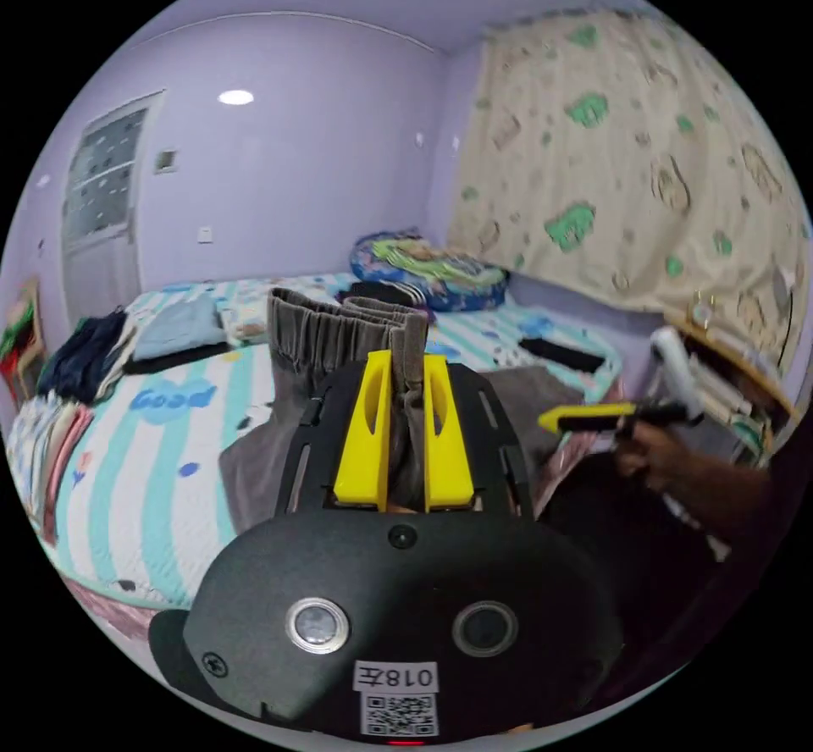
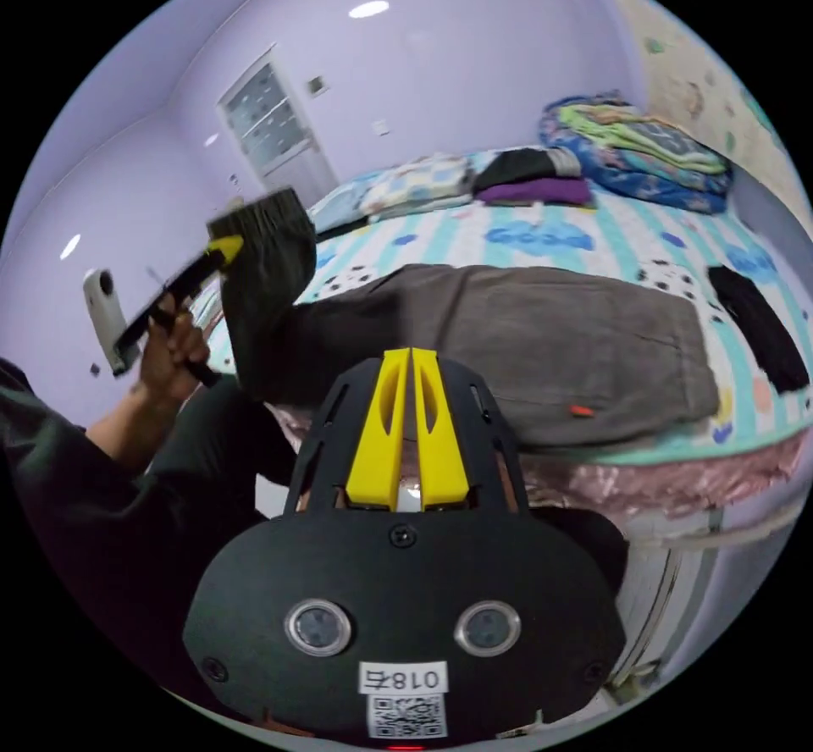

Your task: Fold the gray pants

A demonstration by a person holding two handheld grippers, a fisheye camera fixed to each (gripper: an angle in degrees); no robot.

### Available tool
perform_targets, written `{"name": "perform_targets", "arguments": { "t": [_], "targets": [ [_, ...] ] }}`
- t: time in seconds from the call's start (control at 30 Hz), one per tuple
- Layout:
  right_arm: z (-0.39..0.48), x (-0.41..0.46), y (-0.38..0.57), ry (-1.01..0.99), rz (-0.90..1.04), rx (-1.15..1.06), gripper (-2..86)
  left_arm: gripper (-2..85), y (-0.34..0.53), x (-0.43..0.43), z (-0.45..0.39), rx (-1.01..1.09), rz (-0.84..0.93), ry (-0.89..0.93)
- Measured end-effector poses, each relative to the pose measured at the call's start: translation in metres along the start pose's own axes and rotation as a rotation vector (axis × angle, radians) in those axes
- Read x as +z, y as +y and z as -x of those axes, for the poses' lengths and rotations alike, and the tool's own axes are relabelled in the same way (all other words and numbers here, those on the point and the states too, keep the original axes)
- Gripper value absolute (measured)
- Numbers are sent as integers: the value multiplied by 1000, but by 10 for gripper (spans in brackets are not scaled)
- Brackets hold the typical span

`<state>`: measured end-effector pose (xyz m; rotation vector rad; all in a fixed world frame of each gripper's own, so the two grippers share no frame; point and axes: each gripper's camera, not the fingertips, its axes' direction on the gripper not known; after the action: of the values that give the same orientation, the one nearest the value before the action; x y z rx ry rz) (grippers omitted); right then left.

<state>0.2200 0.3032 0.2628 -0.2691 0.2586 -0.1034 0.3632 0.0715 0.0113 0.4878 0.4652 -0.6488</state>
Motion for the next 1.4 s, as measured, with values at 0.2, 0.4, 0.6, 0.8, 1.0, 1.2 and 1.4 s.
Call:
{"name": "perform_targets", "arguments": {
  "t": [0.2, 0.4, 0.6, 0.8, 1.0, 1.2, 1.4],
  "targets": [
    [-59, -31, 37, 118, -59, 148, 4, 84, 44, 141, -85, 114, 303, 108],
    [-122, -32, 61, 58, -113, 314, 44, 141, 19, 161, -74, 59, 316, 446],
    [-208, -25, 97, -99, -259, 577, 103, 114, 15, 133, -28, -90, 93, 467],
    [-255, -28, 111, -67, -421, 635, 119, 105, 66, 250, 28, -379, 434, 585],
    [-282, 6, 115, -180, -370, 672, 132, 79, 108, 267, 63, -595, 397, 655],
    [-287, 24, 138, -405, -488, 730, 131, 88, 127, 257, 79, -579, 423, 646],
    [-277, 17, 125, -396, -461, 718, 120, 87, 146, 237, 105, -588, 396, 632]
  ]
}}
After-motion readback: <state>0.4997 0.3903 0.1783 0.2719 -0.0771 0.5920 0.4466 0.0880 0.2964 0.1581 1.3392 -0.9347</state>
